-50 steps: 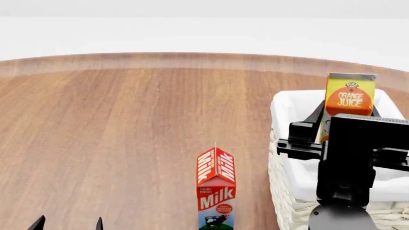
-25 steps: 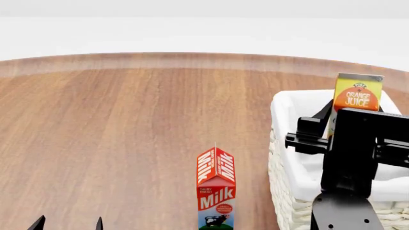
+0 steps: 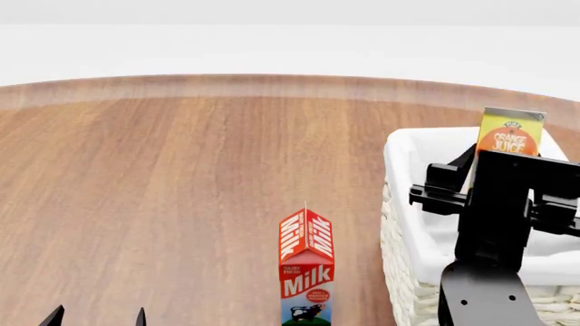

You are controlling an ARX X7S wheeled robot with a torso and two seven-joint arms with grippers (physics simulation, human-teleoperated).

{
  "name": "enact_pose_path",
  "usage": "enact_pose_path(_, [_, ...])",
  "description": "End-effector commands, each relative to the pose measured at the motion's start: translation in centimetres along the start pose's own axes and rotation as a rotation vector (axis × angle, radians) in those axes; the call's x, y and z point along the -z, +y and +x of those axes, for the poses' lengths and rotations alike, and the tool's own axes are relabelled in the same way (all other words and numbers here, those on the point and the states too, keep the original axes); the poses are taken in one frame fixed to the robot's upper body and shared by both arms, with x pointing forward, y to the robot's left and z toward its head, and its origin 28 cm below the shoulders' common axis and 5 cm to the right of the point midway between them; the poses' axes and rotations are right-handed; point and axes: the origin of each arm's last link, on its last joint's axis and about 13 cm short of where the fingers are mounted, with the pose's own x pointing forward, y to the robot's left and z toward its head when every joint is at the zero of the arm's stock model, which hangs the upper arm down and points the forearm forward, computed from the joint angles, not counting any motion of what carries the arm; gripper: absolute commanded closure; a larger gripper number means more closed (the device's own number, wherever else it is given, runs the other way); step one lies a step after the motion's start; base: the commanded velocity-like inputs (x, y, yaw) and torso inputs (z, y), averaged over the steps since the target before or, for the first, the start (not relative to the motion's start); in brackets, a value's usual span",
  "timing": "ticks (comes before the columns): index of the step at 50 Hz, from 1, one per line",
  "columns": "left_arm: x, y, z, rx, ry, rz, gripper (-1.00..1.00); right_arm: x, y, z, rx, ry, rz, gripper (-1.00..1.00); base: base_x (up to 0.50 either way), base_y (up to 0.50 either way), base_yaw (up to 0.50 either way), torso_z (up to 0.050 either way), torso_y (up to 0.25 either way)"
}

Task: Pick up the orange juice, and put it in the basket.

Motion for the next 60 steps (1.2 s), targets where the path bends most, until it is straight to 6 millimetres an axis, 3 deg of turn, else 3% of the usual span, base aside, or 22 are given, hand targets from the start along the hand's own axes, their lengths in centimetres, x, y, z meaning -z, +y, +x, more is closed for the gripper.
enact_pose_path(1, [0.0, 0.0, 0.0, 0.000, 0.000, 0.000, -1.00, -0.1, 0.1, 0.9, 0.016, -0.024, -0.044, 1.00, 0.00, 0.00, 0.00, 0.000, 0.000])
enact_pose_path(56, [0.0, 0.0, 0.0, 0.000, 0.000, 0.000, -1.00, 2.2, 1.0, 2.0, 0.032, 0.017, -0.071, 1.00, 0.00, 0.00, 0.00, 0.000, 0.001])
enact_pose_path(57, [0.0, 0.0, 0.0, 0.000, 0.000, 0.000, -1.00, 2.2, 1.0, 2.0, 0.022, 0.022, -0.074, -1.00, 0.00, 0.00, 0.00, 0.000, 0.000])
enact_pose_path(60, [0.0, 0.0, 0.0, 0.000, 0.000, 0.000, -1.00, 2.1, 1.1, 2.0, 0.025, 0.019, -0.072, -1.00, 0.00, 0.00, 0.00, 0.000, 0.000])
